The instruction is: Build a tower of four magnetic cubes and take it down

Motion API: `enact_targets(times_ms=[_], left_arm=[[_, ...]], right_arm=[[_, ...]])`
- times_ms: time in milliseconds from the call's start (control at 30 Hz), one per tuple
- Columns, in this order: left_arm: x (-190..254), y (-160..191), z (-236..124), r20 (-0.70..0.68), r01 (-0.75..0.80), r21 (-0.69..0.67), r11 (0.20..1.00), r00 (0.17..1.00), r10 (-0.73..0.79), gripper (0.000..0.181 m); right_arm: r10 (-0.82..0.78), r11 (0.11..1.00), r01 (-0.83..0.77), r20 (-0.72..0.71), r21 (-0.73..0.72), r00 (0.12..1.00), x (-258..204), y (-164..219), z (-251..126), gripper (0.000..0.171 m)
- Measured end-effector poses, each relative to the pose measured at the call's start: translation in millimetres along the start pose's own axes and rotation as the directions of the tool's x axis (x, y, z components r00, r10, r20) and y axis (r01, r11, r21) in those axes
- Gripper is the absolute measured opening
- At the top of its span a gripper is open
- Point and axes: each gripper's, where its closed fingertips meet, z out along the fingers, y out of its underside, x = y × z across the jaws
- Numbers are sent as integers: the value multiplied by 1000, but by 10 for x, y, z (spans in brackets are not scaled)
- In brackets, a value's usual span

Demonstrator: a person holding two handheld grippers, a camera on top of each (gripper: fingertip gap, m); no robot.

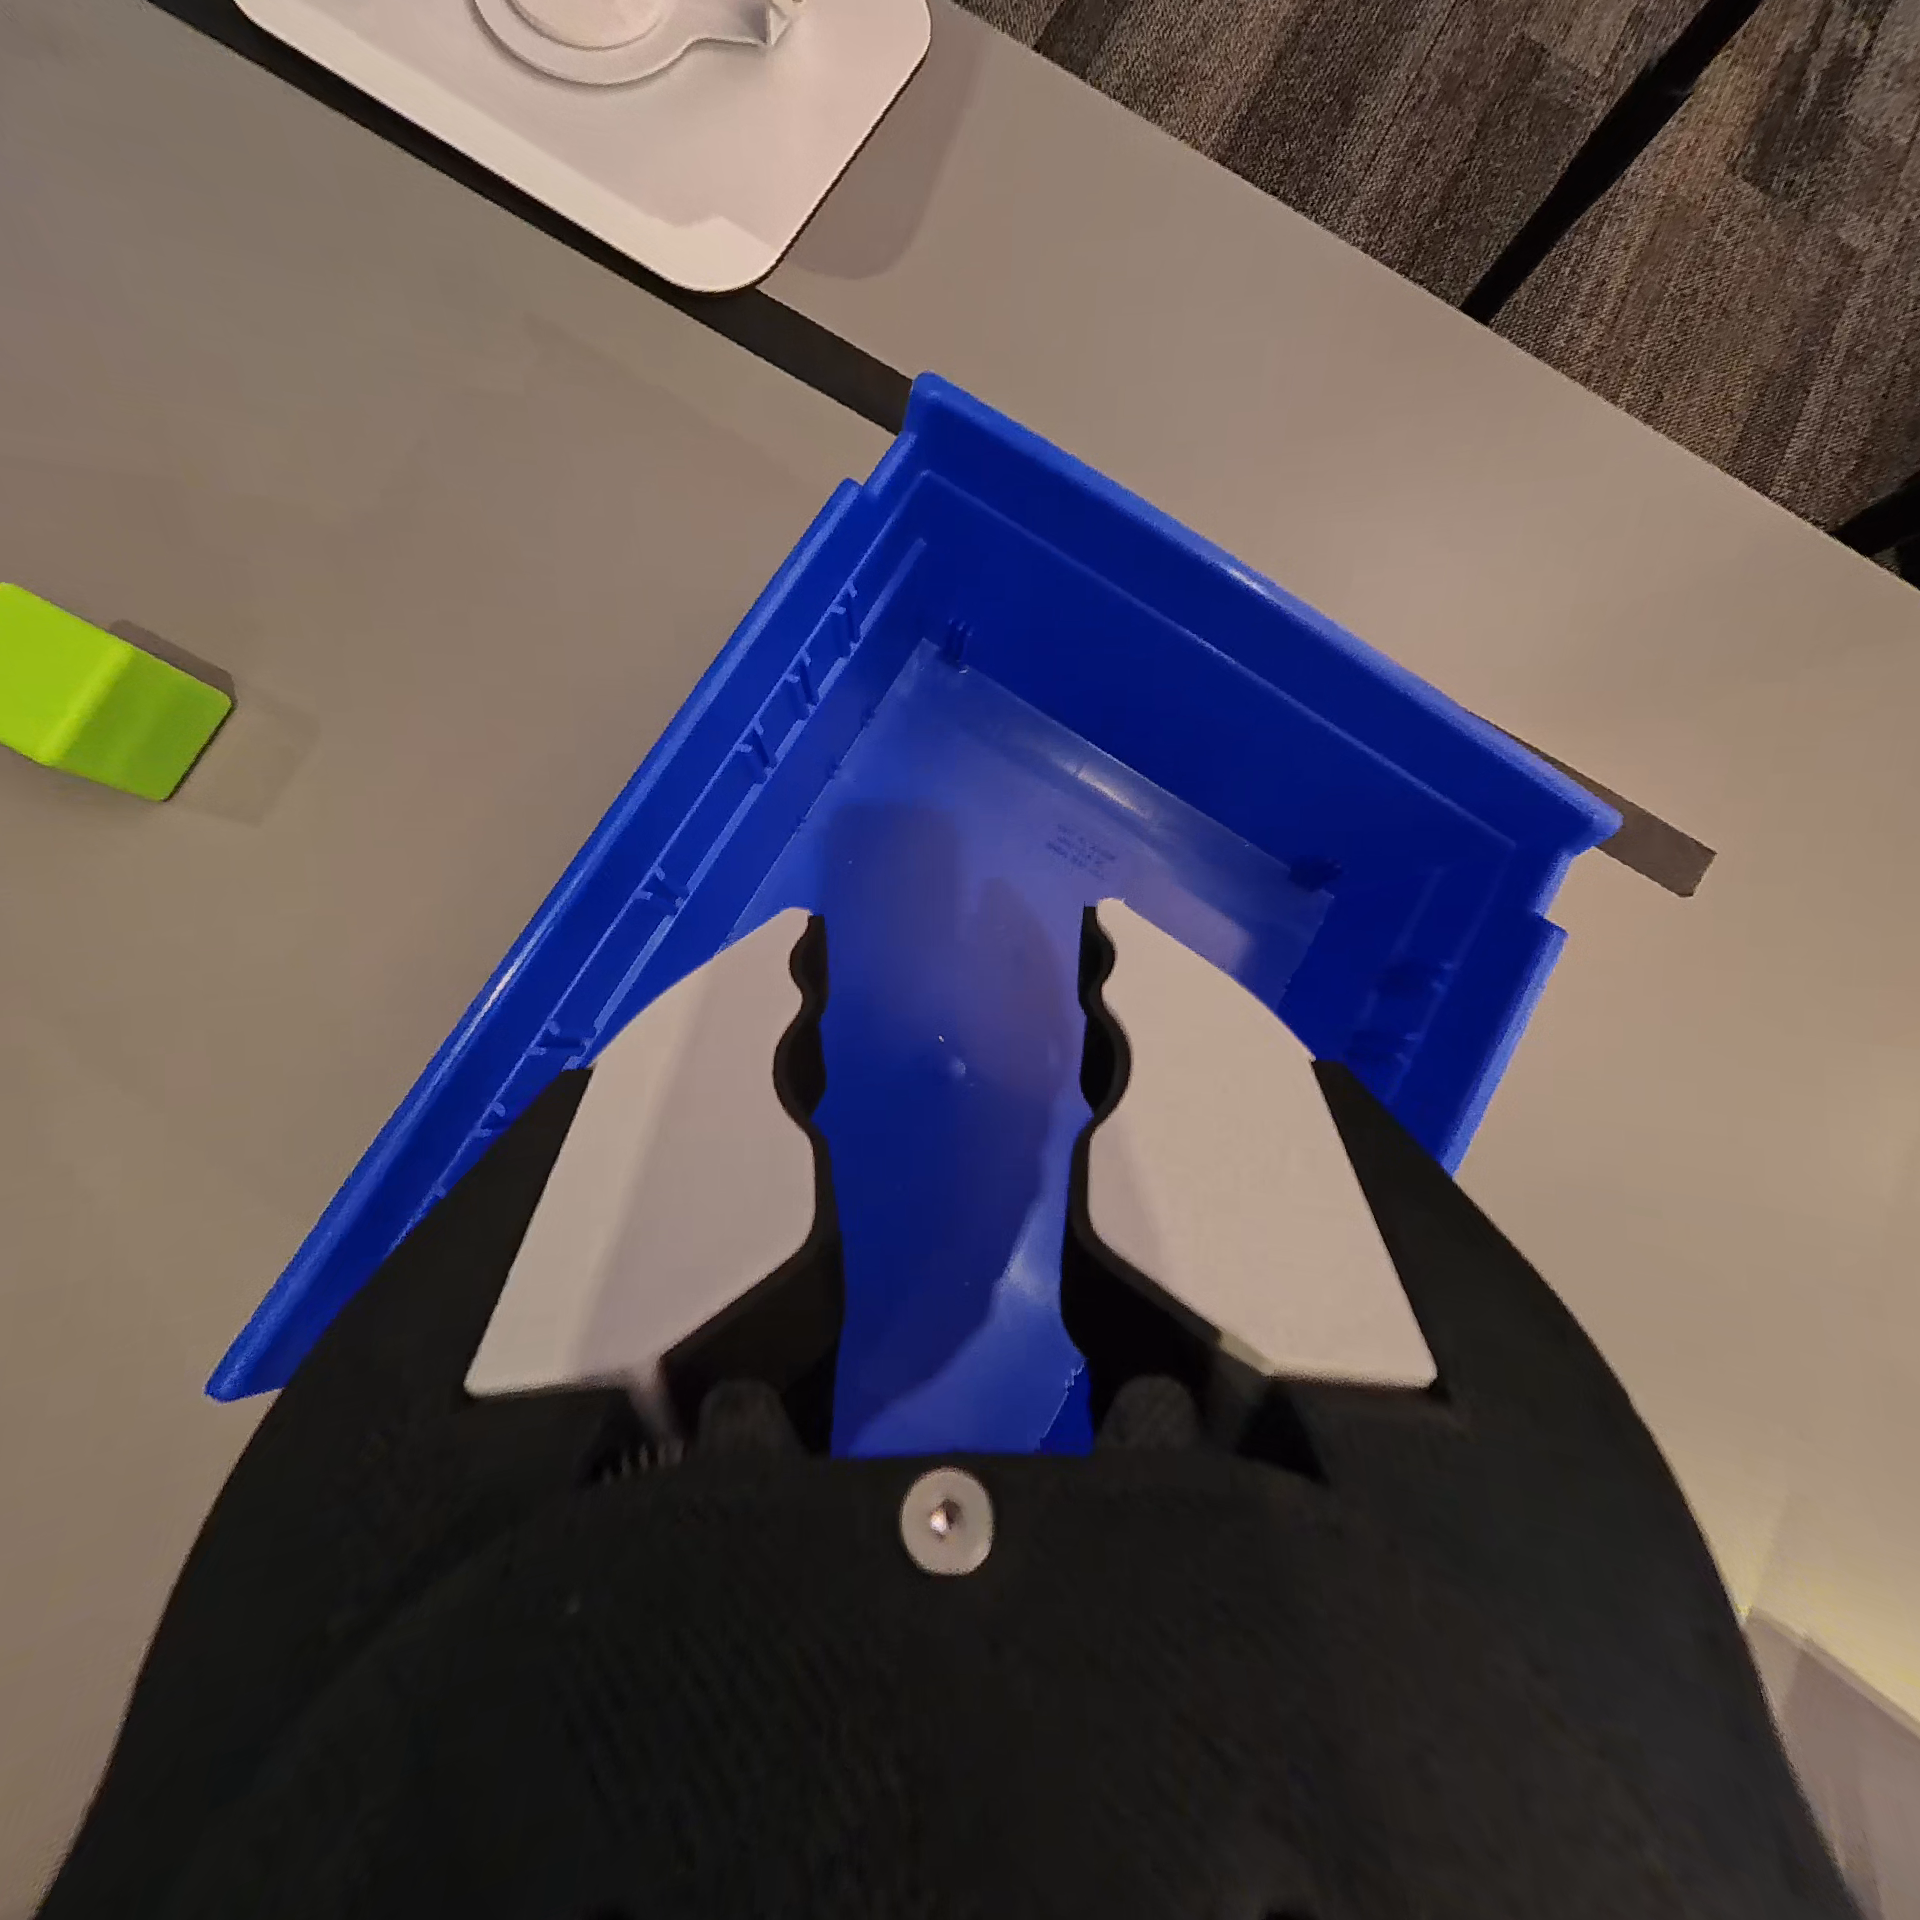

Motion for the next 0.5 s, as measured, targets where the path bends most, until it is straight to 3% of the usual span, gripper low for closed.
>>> enact_targets(times_ms=[433,500], left_arm=[[2,255,535,-25,113,-105,988,993,-116,63],[-11,281,567,-9,104,-117,988,994,-106,52]], right_arm=[[2,1000,-1,6,-30,1000,12,42,60,50],[-3,1000,3,-21,-22,1000,42,18,47,49]])
